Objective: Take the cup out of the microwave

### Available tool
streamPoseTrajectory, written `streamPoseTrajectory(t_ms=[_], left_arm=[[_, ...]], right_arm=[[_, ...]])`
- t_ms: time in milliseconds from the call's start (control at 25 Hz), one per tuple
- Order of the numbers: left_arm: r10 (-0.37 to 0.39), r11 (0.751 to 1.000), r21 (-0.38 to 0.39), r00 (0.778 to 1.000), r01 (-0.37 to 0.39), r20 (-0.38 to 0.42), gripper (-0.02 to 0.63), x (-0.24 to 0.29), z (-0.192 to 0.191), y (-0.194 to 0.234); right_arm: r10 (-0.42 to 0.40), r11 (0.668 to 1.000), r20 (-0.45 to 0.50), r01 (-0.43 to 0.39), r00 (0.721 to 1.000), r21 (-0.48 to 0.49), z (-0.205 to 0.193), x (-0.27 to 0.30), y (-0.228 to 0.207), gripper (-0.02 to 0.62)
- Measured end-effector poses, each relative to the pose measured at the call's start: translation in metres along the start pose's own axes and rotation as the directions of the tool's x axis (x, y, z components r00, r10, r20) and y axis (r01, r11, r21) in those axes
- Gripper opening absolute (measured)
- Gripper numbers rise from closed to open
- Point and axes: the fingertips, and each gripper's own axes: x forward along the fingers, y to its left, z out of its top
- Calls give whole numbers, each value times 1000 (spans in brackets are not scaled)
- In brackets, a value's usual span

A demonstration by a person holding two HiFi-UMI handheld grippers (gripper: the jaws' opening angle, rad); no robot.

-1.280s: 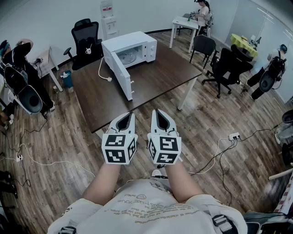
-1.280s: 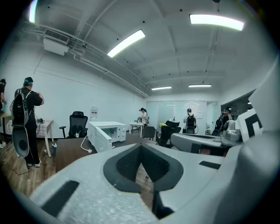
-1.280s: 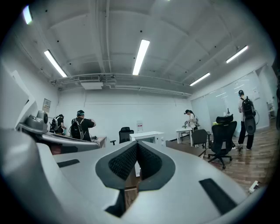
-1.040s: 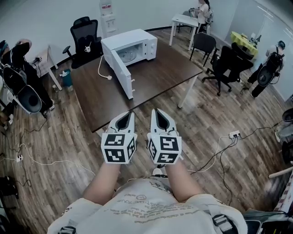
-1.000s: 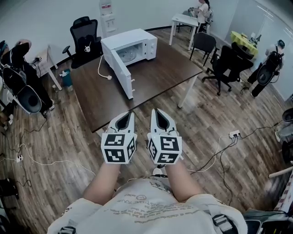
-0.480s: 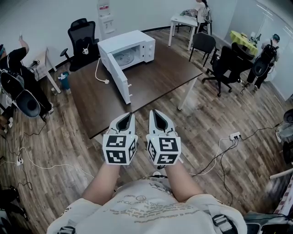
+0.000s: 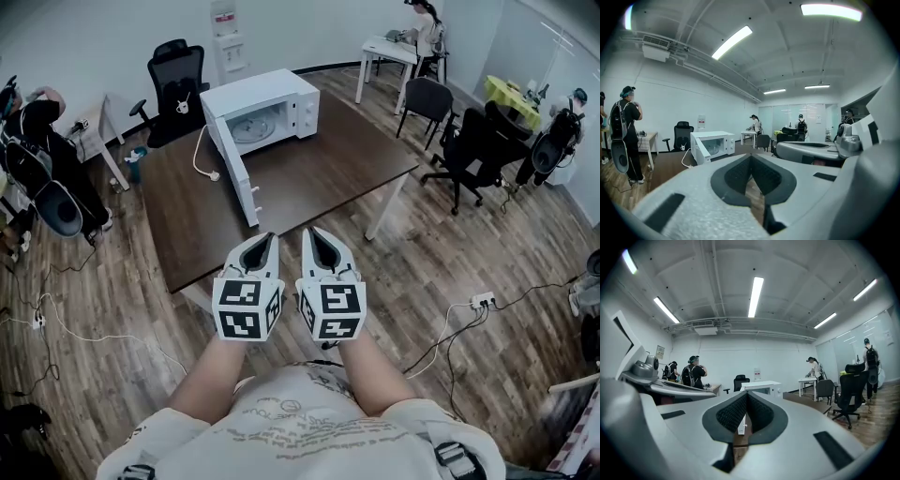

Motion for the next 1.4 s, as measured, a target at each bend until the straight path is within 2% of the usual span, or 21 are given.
streamPoseTrajectory(t_ms=[160,320,600,800,1400], left_arm=[[8,1000,1,1000,-8,21,14,20,6,-20],[13,1000,7,1000,-13,6,14,34,1,-38],[19,1000,-10,1000,-19,4,14,62,13,-47],[-1,1000,-11,1000,1,-11,14,88,7,-54],[22,999,-37,1000,-23,-19,14,193,23,2]], right_arm=[[23,1000,0,-23,1000,-16,-2,3,-23,11],[29,1000,-7,-30,1000,-8,-3,6,-46,11],[15,1000,-21,-15,1000,0,-4,10,-79,11],[8,1000,-39,-8,999,7,-15,24,-97,11],[30,999,-41,-29,999,23,-17,134,-136,11]])
